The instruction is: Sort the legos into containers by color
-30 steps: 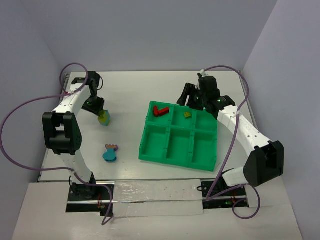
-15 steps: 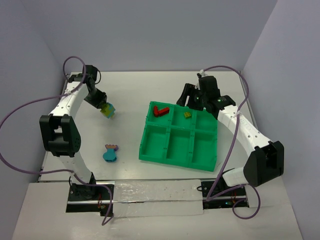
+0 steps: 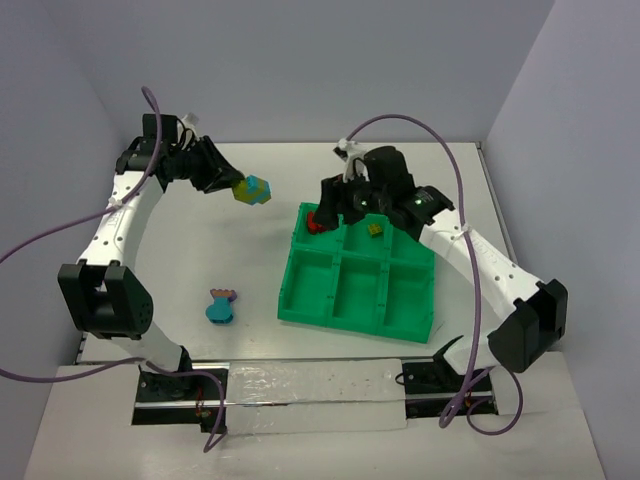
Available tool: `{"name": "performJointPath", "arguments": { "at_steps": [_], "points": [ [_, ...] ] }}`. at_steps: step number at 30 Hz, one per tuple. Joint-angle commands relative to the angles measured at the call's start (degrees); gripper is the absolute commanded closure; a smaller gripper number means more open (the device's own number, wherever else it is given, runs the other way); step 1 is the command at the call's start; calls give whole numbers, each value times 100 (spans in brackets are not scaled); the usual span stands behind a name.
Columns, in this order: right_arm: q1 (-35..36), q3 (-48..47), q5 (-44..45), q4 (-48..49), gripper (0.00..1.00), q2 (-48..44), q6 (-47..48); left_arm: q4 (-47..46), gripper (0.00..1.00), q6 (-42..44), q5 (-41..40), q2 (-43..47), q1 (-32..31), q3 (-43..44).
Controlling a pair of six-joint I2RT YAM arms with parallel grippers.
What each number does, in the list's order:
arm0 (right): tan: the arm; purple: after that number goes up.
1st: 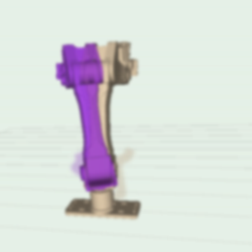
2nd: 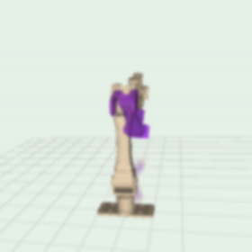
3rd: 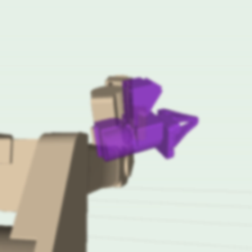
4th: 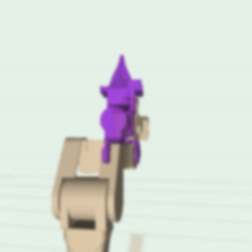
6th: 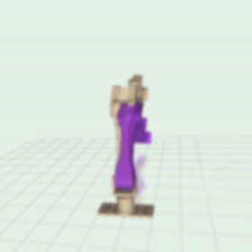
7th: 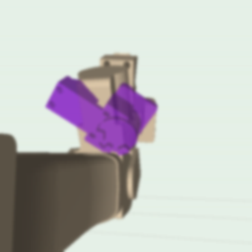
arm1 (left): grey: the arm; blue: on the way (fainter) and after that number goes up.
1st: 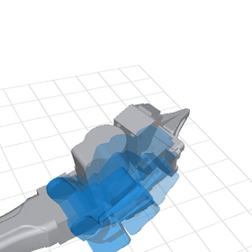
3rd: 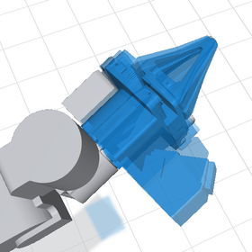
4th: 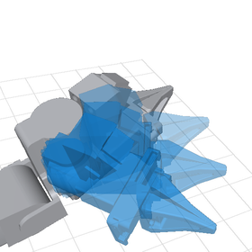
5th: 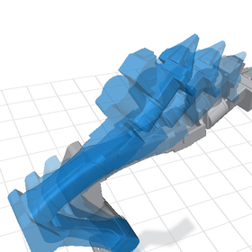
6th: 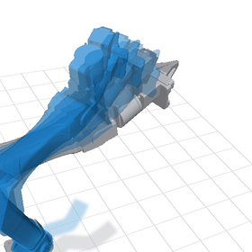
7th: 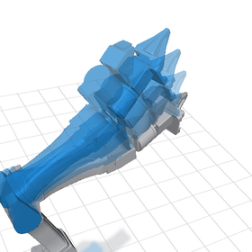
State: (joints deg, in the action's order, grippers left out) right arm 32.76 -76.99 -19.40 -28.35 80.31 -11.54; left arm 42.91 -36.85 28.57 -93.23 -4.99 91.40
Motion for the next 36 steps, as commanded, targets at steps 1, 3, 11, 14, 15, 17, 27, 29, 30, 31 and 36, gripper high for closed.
{"name": "performJointPath", "arguments": {
  "at_steps": [1,3,11,14,15,17,27,29,30,31,36],
  "points": [
    [494,236,-517,1382,28,-285,1610,-21,100,630,766,21,-2,12],
    [647,625,-521,2119,27,-493,2000,2,100,658,787,94,-9,-22],
    [1132,650,-304,3468,23,-105,3769,376,100,821,613,410,-19,-135],
    [1228,420,-203,3525,22,255,4010,368,100,782,595,614,-19,-267],
    [1263,306,-149,3555,22,399,4088,346,100,763,597,687,-19,-332],
    [1290,102,-99,3535,22,577,4192,349,100,758,626,780,-28,-385],
    [1426,-1011,-635,2580,19,1478,4828,497,100,898,614,1114,-37,-553],
    [1441,-1289,-891,2229,19,1669,4930,499,100,899,607,1210,-37,-582],
    [1444,-1400,-986,2098,19,1706,4967,499,100,899,594,1245,-37,-588],
    [1452,-1513,-1046,1986,19,1796,5007,495,100,895,588,1276,-37,-609],
    [1498,-1923,-1241,1636,21,2154,5107,464,100,867,613,1352,-44,-709]
  ]
}}
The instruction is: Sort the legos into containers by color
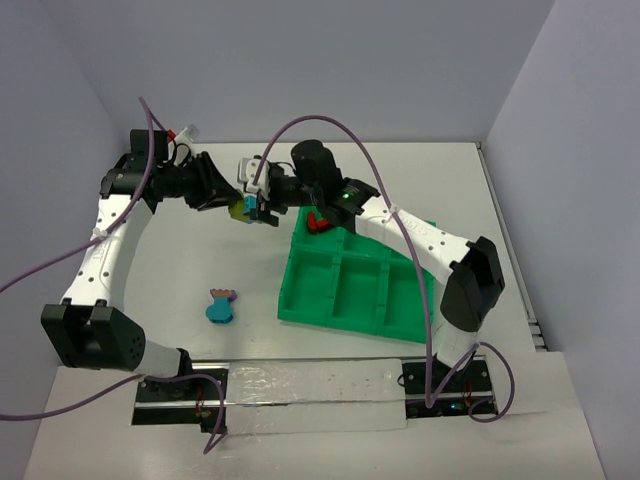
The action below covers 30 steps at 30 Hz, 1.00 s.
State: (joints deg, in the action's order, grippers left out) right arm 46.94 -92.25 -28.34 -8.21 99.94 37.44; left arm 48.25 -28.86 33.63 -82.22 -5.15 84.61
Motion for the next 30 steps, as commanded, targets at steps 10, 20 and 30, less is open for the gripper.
{"name": "performJointPath", "arguments": {
  "at_steps": [10,20,30],
  "points": [
    [113,-528,-516,-296,20,488,41,58,100,175,-14,238,-24,65],
    [105,-375,-366,-76,18,549,-75,58,100,198,-28,241,-21,63],
    [134,-379,102,103,15,532,-164,27,100,205,12,250,-21,-3]
  ]
}}
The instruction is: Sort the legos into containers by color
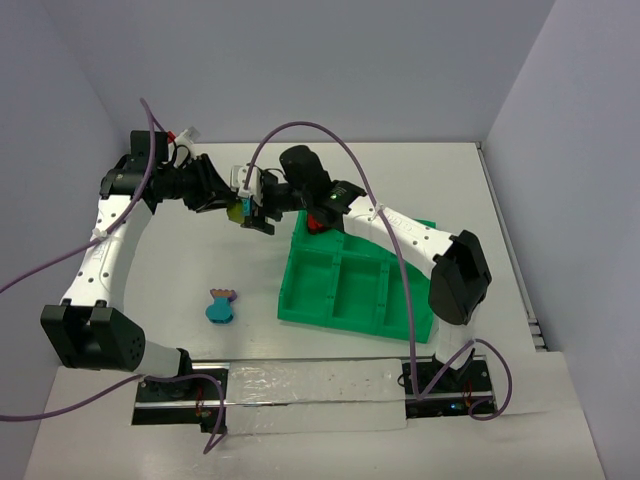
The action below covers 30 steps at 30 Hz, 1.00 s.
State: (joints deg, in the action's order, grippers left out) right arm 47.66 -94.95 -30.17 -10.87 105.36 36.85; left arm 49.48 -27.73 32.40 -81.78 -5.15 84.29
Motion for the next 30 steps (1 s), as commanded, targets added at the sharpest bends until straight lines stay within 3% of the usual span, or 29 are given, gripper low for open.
{"name": "performJointPath", "arguments": {
  "at_steps": [1,15,30],
  "points": [
    [59,-97,353,410,15,-7,-125,-96,100,92,135,207,-21,26],
    [32,58,393,729,15,143,-347,-98,100,105,188,230,-21,112],
    [-11,478,188,798,23,55,-408,-150,100,144,302,216,-21,211]
  ]
}}
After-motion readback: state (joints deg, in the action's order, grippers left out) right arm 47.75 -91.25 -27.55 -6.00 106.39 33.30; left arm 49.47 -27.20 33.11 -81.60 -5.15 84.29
